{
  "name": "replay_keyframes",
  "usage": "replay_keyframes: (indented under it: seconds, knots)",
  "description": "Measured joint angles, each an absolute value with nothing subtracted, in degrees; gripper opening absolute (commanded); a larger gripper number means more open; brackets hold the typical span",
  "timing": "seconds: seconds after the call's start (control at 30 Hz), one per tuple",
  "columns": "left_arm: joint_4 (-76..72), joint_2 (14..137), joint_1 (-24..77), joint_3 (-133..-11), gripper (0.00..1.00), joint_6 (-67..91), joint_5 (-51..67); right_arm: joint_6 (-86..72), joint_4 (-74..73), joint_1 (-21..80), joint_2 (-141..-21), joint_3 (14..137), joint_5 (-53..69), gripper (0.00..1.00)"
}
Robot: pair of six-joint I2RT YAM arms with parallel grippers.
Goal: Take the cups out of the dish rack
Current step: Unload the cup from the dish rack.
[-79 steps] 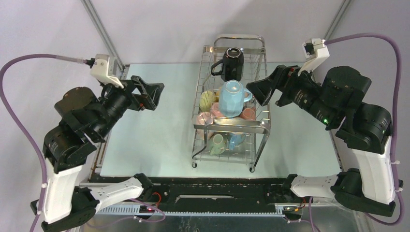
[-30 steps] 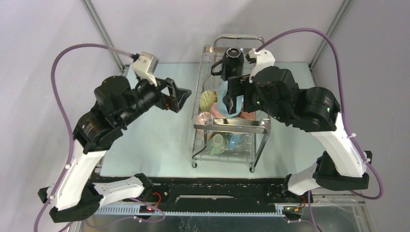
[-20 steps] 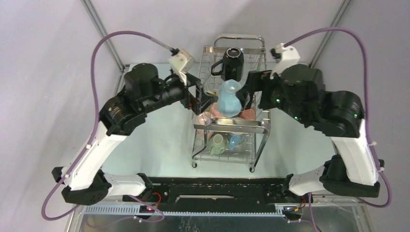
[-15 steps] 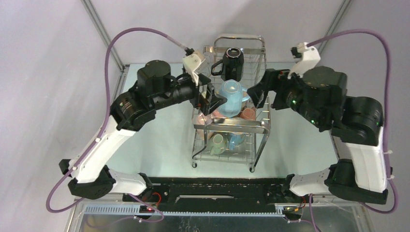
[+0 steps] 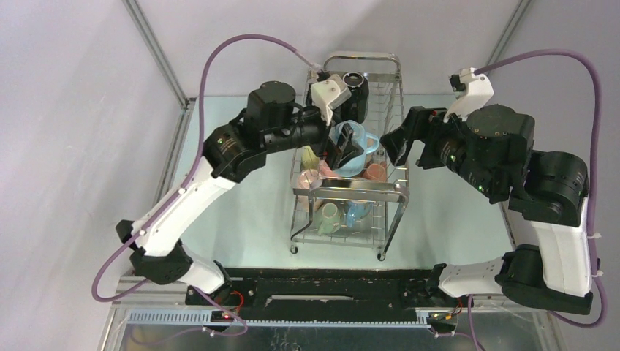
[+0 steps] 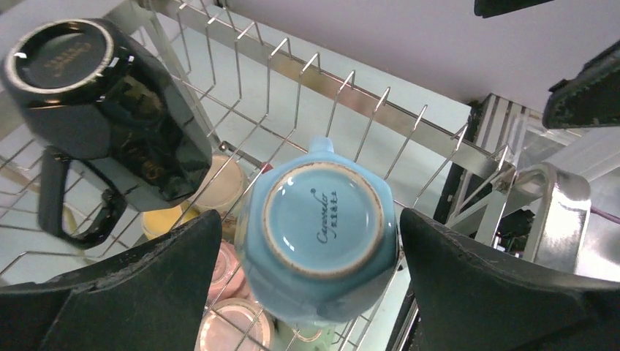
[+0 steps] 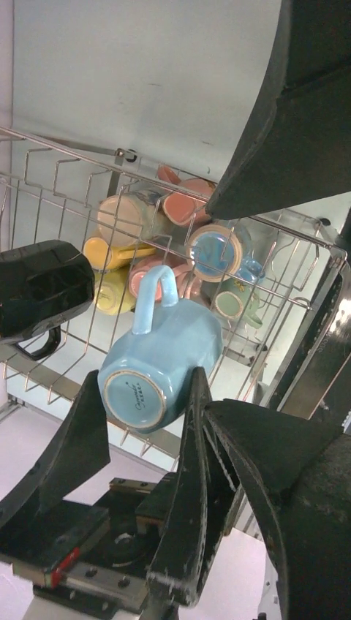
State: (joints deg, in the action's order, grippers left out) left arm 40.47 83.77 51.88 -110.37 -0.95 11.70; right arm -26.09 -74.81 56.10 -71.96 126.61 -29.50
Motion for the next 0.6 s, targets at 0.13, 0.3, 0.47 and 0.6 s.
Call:
replay_keyframes:
  seconds: [0.13, 0.3, 0.47, 0.6]
  knots:
    - [41.23, 85.82, 52.07, -110.65, 1.00, -1.17, 12.49, -26.11, -74.78, 55.64, -71.75, 125.58, -29.39, 1.00]
    - [41.63, 87.35, 52.14, -110.65, 1.00, -1.48, 12.88, -26.09, -74.72, 55.07, -71.46, 124.55, -28.73, 1.00]
    - [41.60, 87.44, 52.18, -110.65, 0.84, -1.50, 13.02, -26.09, -74.48, 54.59, -71.31, 123.66, -27.81, 1.00]
    - [41.56, 87.44, 52.36, -110.56, 0.66, -1.56, 13.74, -26.06, -74.24, 54.33, -71.16, 122.89, -27.16, 1.00]
